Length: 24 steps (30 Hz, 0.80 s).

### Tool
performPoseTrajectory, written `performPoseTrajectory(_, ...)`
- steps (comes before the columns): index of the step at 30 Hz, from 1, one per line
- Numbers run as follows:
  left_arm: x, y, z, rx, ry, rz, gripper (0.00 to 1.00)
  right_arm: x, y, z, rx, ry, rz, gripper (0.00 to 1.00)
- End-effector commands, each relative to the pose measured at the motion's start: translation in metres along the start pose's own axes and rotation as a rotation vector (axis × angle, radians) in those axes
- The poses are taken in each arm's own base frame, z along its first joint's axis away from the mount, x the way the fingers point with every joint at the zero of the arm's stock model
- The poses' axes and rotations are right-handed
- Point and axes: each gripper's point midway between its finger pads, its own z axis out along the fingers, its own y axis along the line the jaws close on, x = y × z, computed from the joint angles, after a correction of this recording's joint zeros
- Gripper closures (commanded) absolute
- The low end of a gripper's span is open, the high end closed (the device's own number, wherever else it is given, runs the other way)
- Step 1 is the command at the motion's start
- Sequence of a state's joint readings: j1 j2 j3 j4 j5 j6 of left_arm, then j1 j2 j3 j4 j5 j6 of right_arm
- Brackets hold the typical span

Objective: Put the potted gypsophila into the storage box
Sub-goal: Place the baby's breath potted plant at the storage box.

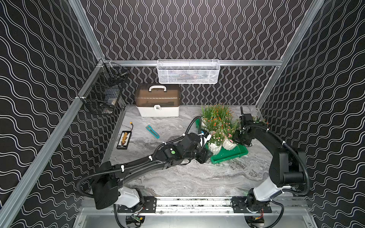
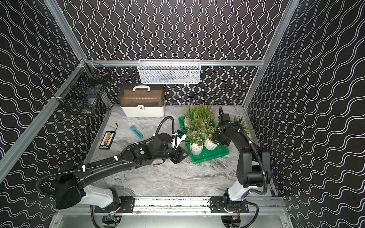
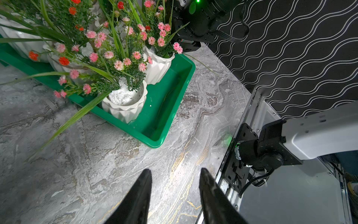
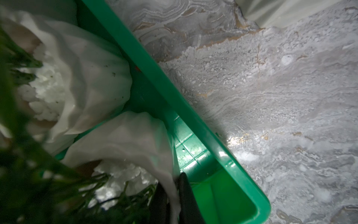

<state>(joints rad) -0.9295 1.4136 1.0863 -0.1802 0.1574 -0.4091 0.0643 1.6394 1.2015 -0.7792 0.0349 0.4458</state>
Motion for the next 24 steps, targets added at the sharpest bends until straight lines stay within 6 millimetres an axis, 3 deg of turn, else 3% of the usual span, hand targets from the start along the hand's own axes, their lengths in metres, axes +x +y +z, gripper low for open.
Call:
performPoseTrajectory(1, -0.006, -0.002, 0.000, 0.006, -0.016, 0.021, 0.55, -0.009, 0.010, -0.002, -0.042, -0.025, 0.012, 0.96)
performPoseTrajectory(24, -0.008, -0.003, -0.003, 0.005, -0.022, 0.021, 0.54, -0.005, 0.022, -0.003, -0.088, -0.003, 0.007, 0.86)
